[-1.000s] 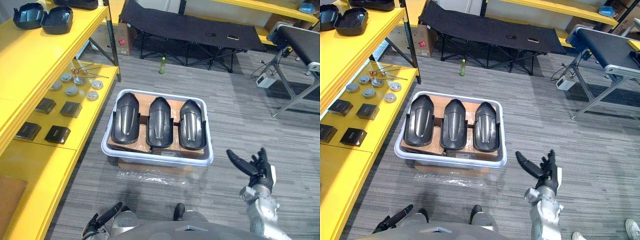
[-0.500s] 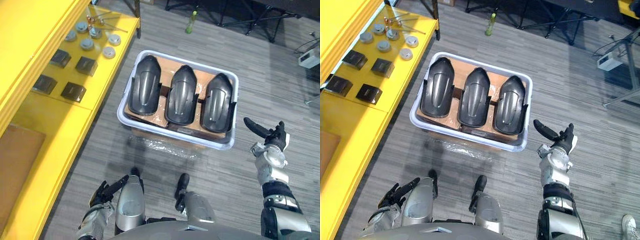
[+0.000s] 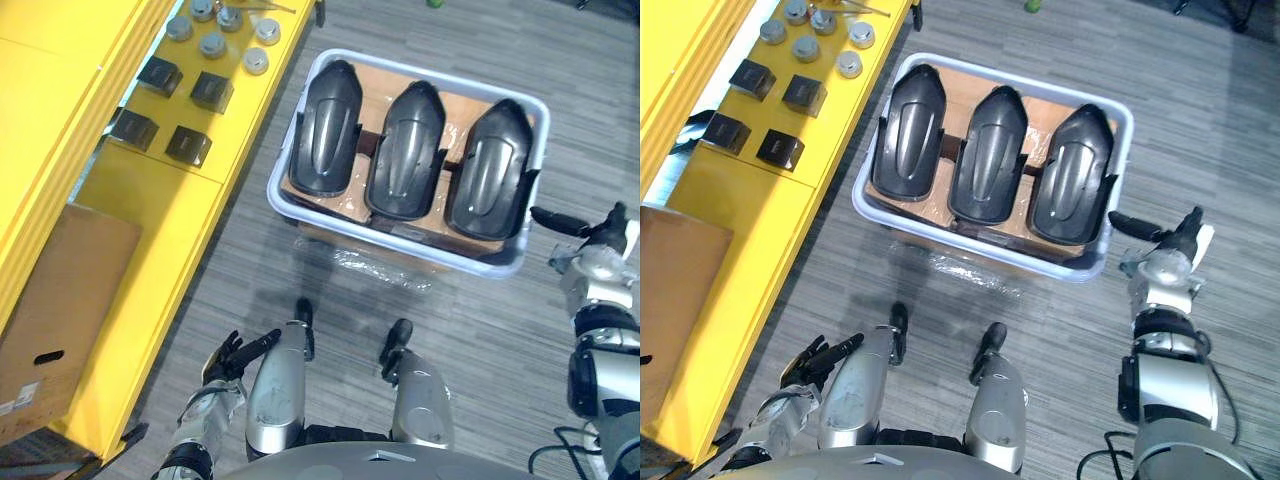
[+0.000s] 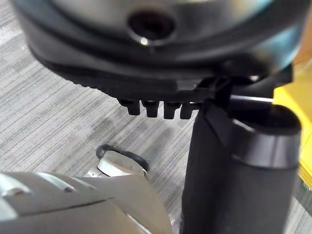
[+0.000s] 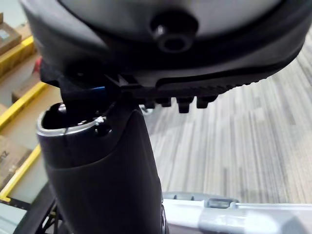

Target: Walk over and take three plastic housings, then place them on the shelf

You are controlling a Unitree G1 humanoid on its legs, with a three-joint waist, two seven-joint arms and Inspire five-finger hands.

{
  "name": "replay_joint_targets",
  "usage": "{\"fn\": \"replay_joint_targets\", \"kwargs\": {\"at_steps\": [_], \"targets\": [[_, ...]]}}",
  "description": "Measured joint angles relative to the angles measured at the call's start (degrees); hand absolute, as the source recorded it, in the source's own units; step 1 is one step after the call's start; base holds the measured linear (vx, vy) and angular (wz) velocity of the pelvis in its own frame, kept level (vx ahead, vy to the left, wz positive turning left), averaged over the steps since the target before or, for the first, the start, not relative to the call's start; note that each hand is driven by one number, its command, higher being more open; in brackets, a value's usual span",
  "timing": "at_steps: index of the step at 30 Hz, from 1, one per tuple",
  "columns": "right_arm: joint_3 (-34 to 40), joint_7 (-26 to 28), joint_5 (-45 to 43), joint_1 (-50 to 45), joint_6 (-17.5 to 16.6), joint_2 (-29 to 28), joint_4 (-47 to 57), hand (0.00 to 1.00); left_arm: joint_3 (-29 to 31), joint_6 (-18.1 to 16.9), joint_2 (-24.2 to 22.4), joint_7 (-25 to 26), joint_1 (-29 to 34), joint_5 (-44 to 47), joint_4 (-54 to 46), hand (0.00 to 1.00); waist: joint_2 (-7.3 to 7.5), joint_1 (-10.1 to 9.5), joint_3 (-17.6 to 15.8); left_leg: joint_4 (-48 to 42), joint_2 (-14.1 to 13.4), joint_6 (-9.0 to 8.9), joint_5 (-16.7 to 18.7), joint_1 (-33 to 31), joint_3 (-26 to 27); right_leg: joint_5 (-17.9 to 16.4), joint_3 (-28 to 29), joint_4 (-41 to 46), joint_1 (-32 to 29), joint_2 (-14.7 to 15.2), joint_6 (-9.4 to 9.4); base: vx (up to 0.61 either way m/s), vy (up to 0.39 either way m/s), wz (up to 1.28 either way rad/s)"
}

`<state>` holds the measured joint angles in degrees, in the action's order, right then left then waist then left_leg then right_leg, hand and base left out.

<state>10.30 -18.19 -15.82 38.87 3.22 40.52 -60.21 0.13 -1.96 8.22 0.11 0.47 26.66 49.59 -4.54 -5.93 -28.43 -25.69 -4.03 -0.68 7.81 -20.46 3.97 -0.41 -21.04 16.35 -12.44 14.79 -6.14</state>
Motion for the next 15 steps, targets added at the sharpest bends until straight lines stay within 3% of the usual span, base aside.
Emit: {"fn": "replay_joint_targets", "kwargs": {"at_steps": [9,15], "targets": [[-6.76,1.62,4.05,8.96,2.24,3.54,-2.71,1.0,-3.77,-0.57,-0.55,0.16,-1.5,2.46,-0.11,1.0,-2.51,-0.69,-0.79,0.73,1.45,0.48,-2.15,-3.96,-1.09,0.0,-0.79,2.14,-4.48,1.58,0.04,-0.03,0.013,0.1],[-10.11,1.87,4.26,10.54,3.75,4.9,-1.22,1.0,-4.37,-0.38,-0.52,0.57,-2.14,2.25,0.3,1.0,-2.64,-1.61,-0.86,-0.04,1.49,0.41,-2.19,-4.16,-1.57,-1.06,-0.96,3.99,-4.79,1.89,0.34,-0.01,0.006,0.03]]}}
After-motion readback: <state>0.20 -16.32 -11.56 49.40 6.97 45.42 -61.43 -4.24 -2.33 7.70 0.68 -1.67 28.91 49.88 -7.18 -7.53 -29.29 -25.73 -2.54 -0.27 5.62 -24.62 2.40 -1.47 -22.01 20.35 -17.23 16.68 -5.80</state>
